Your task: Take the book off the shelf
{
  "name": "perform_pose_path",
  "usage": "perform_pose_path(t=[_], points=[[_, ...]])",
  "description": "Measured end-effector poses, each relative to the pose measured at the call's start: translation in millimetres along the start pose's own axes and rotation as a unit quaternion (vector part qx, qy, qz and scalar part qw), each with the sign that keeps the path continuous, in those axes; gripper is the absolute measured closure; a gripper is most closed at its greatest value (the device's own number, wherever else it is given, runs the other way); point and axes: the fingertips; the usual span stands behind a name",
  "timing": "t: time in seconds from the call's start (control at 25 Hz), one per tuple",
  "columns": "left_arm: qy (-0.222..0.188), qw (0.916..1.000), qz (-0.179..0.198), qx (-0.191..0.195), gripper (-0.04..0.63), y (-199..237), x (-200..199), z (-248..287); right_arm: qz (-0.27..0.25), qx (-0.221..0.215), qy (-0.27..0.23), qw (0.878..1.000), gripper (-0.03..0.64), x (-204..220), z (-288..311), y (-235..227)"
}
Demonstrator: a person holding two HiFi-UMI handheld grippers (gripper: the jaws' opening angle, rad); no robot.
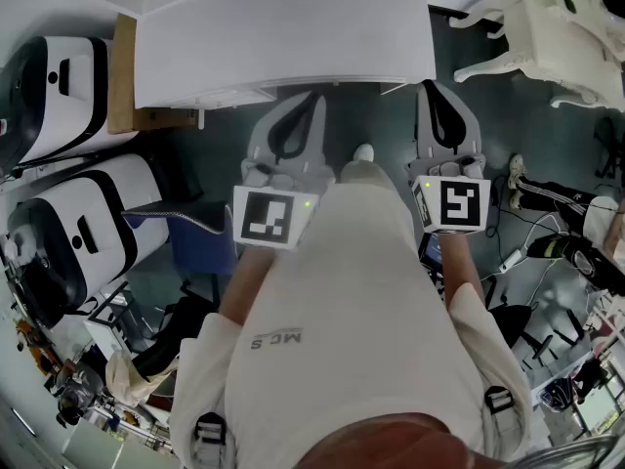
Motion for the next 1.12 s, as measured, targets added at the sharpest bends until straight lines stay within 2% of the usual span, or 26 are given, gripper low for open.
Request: perform_pose_path(t=[0.2, 0.52, 0.68, 0.92, 1.12], points=[[0.027, 0.9995, -0.014, 0.011, 0.595, -26.6, 1.3, 2.8, 0.001, -0.003, 0.002, 1.0, 0.629, -4.1, -21.7, -14.9], [0.008, 0.9971, -0.065, 0.039, 0.594, -67.0, -13.5, 23.4, 0.012, 0.006, -0.017, 1.0, 0.629, -6.3, -46.7, -47.9], [0.004, 0.9955, -0.08, 0.052, 0.594, -88.5, -18.9, 38.6, 0.01, -0.01, -0.026, 1.0, 0.578, -9.6, -51.6, -62.0], [0.017, 0.9971, -0.055, 0.05, 0.594, -119.1, -20.5, 67.2, 0.032, -0.025, -0.051, 0.998, 0.557, -14.2, -52.7, -96.5], [0.023, 0.9981, -0.04, 0.04, 0.594, -131.2, -23.9, 90.3, 0.029, -0.037, -0.062, 0.997, 0.557, -18.1, -47.2, -123.5]])
Point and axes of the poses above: the fingertips, and each gripper's own axes: z forward along the fingers, y to its left, x out of its underside, and after that the axes turned 6 degrees about z, right-handed
